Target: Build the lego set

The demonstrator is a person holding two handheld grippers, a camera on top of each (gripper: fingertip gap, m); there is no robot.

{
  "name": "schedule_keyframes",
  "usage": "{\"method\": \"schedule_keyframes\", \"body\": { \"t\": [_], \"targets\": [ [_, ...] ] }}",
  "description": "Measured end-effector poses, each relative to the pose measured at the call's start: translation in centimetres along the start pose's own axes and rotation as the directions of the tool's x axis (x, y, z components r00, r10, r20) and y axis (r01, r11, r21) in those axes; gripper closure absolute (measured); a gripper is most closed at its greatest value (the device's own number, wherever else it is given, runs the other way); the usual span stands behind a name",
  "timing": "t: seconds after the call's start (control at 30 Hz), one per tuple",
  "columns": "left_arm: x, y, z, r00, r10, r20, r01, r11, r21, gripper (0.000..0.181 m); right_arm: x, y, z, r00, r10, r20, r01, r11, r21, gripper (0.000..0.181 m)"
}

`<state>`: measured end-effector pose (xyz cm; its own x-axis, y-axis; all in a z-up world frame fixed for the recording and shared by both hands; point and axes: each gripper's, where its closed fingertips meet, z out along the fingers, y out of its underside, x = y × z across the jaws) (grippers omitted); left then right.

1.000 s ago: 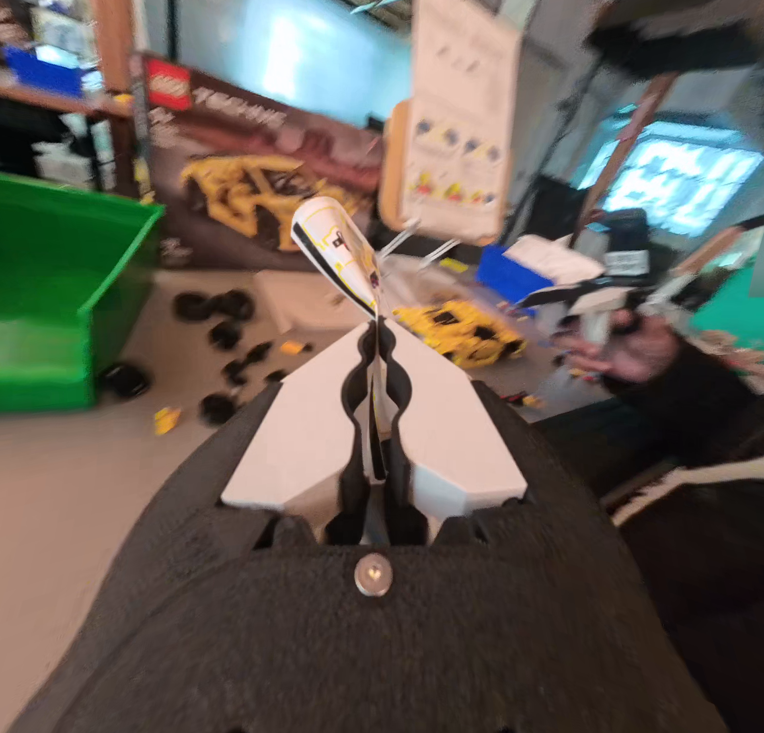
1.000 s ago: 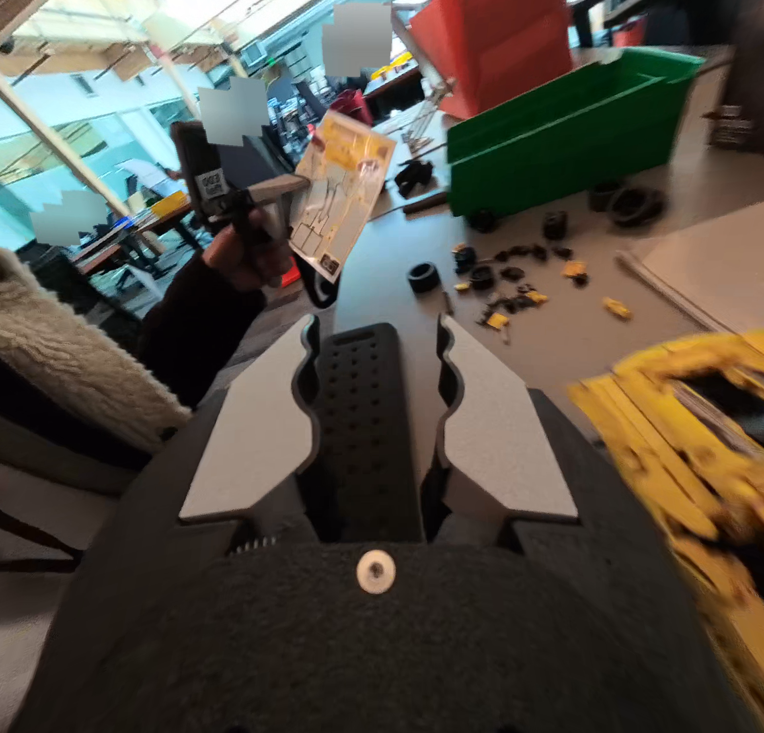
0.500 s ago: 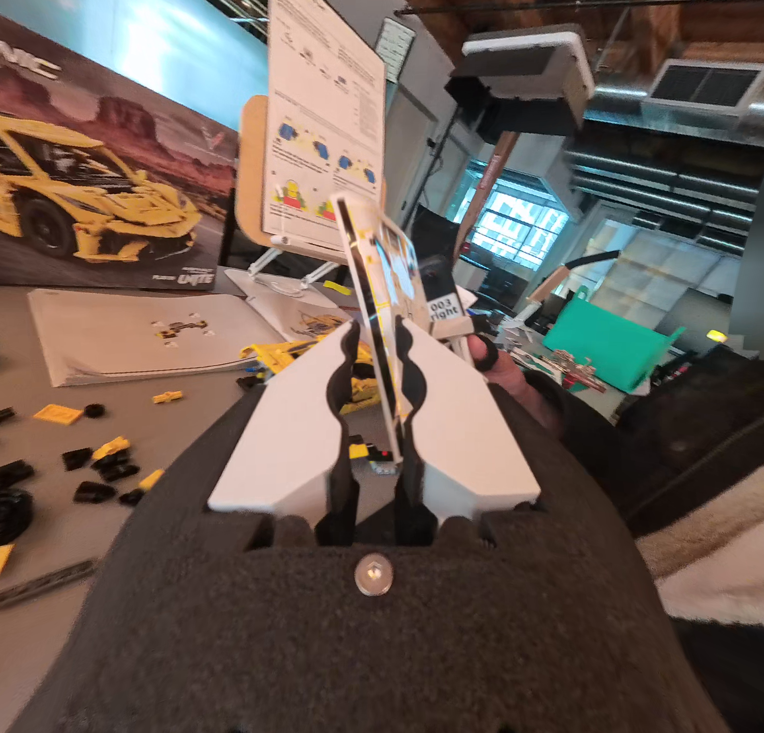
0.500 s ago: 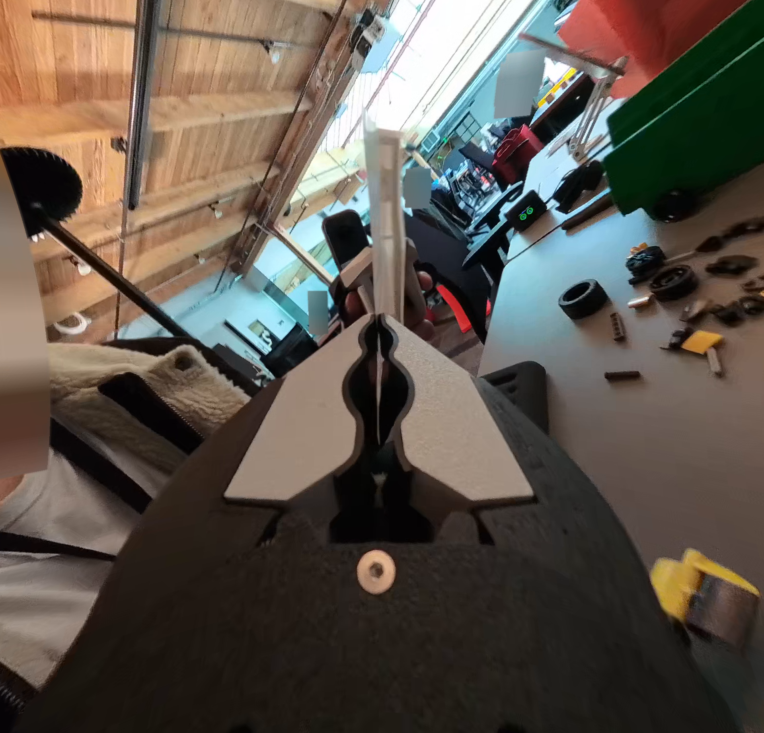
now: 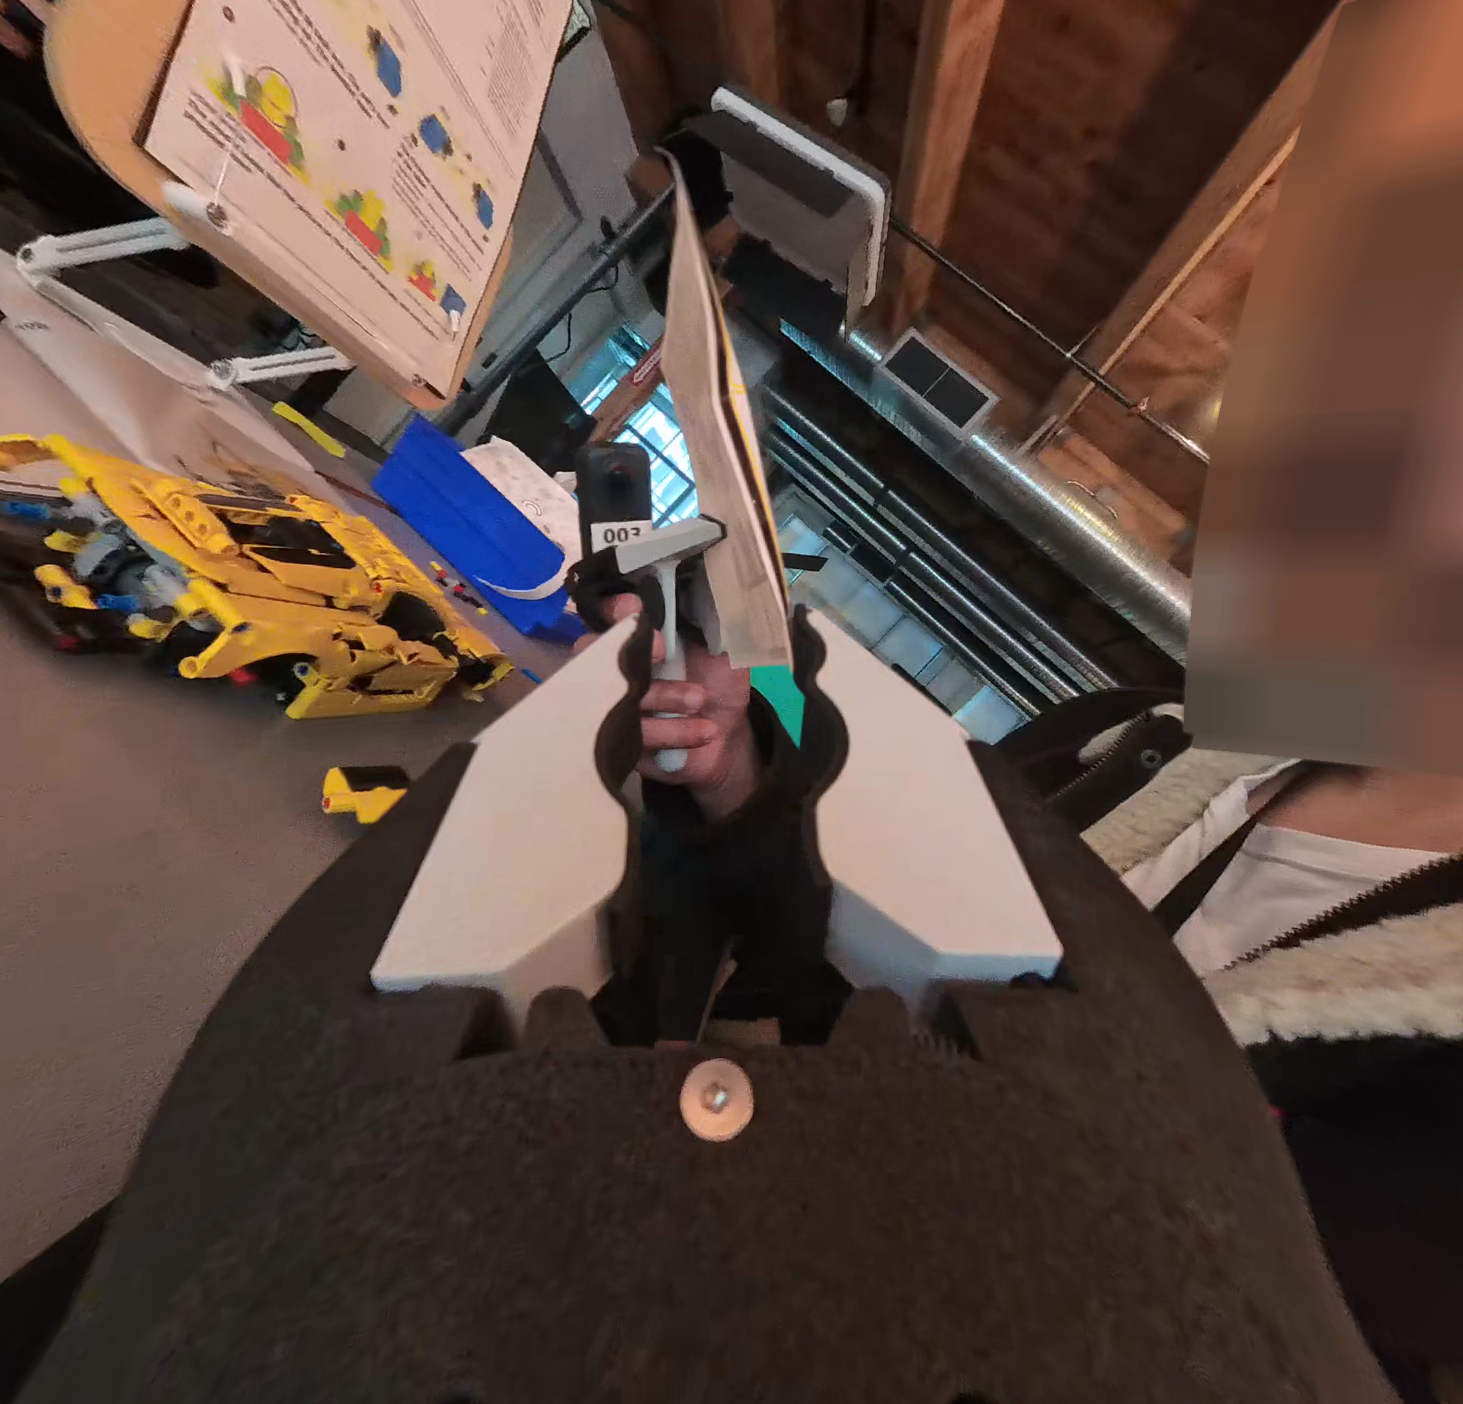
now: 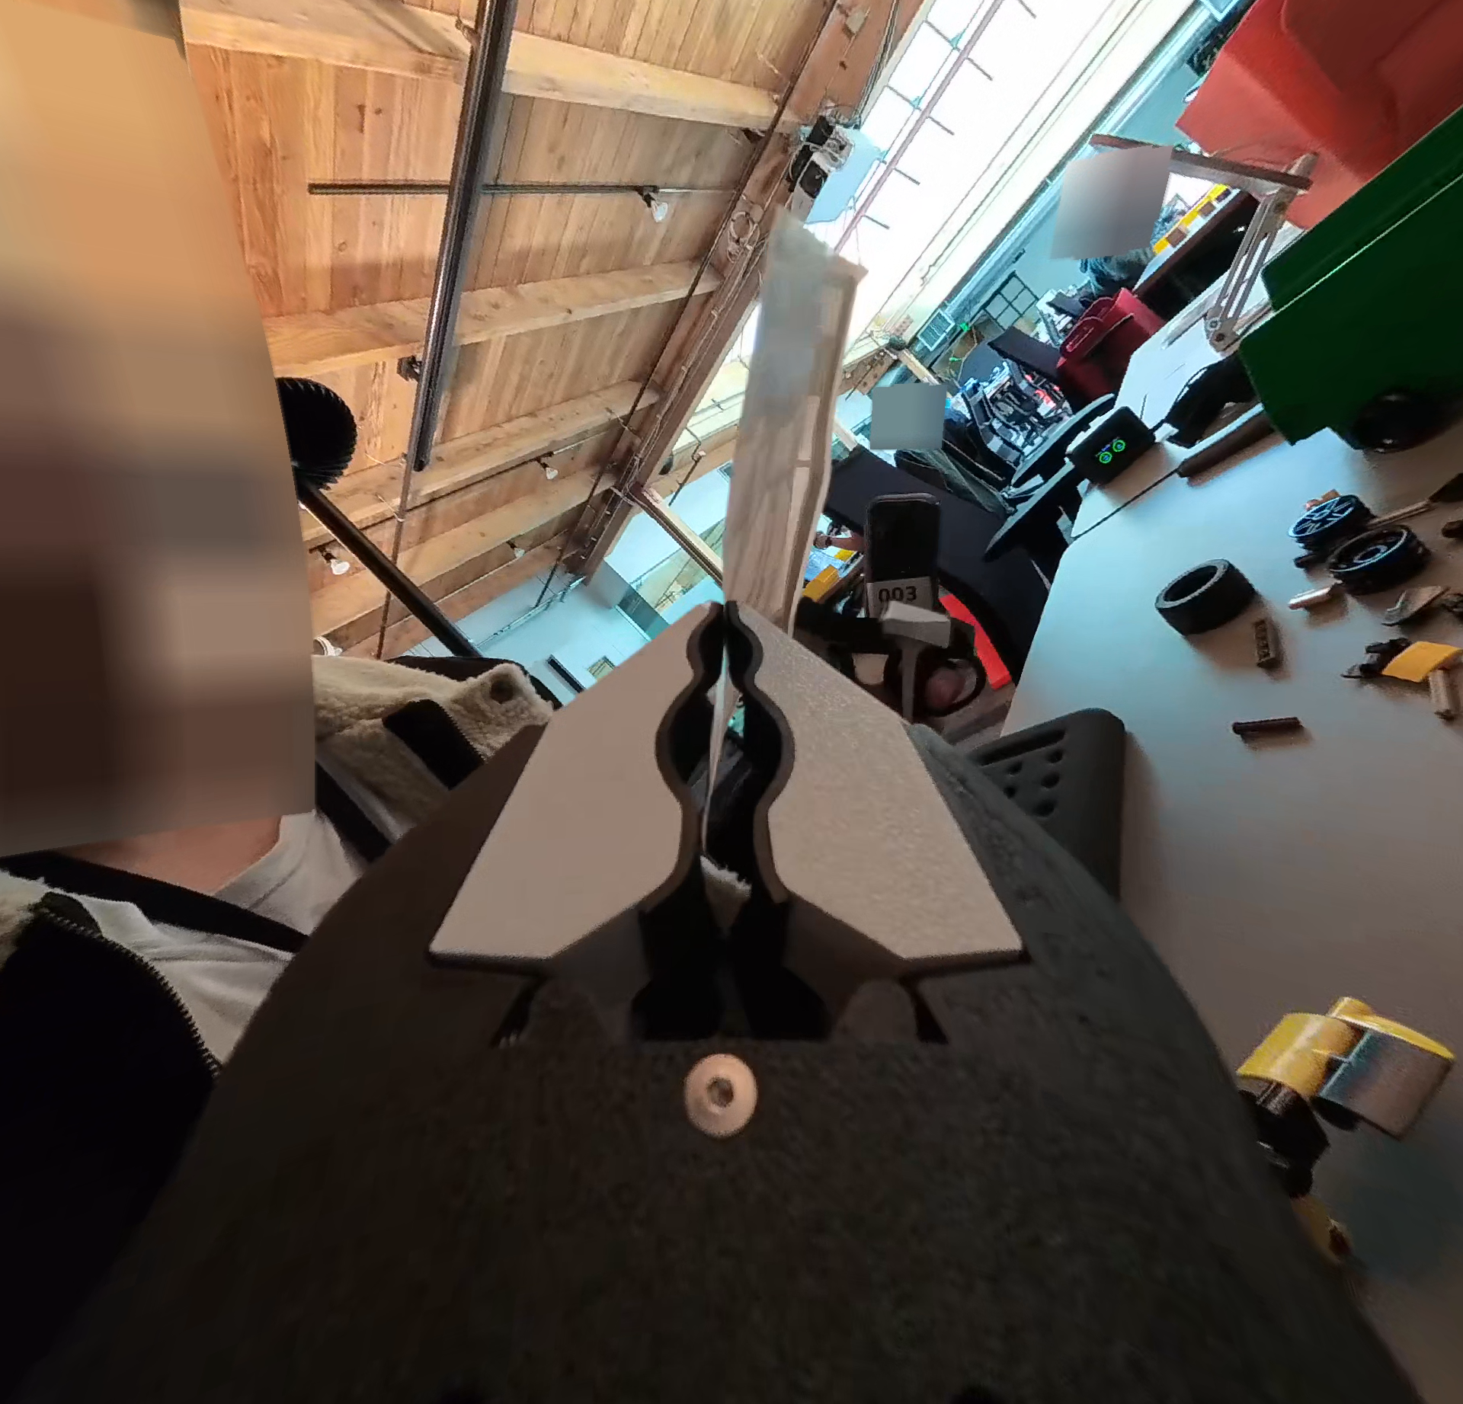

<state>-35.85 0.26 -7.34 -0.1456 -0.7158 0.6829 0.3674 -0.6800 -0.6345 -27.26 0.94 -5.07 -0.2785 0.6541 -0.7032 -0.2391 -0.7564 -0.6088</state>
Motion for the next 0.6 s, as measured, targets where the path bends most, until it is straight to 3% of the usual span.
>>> {"method": "schedule_keyframes", "body": {
  "t": [0.27, 0.47, 0.6],
  "targets": [
    [0.5, 3.0, 2.1, 0.997, 0.077, 0.000, -0.077, 0.995, -0.059, 0.141, 1.1, 0.0, -0.1, 0.999, 0.011, -0.035, -0.010, 1.000, 0.026, 0.181],
    [-0.2, 1.3, 1.3, 0.997, 0.062, 0.043, -0.063, 0.998, 0.019, 0.142, 1.1, 0.1, -0.2, 0.999, -0.001, -0.046, 0.001, 1.000, 0.010, 0.181],
    [0.2, 0.8, 0.5, 0.999, 0.044, 0.000, -0.044, 0.998, 0.044, 0.178, 1.1, 0.2, -0.2, 0.999, 0.001, -0.047, -0.001, 1.000, 0.003, 0.181]
  ]
}}
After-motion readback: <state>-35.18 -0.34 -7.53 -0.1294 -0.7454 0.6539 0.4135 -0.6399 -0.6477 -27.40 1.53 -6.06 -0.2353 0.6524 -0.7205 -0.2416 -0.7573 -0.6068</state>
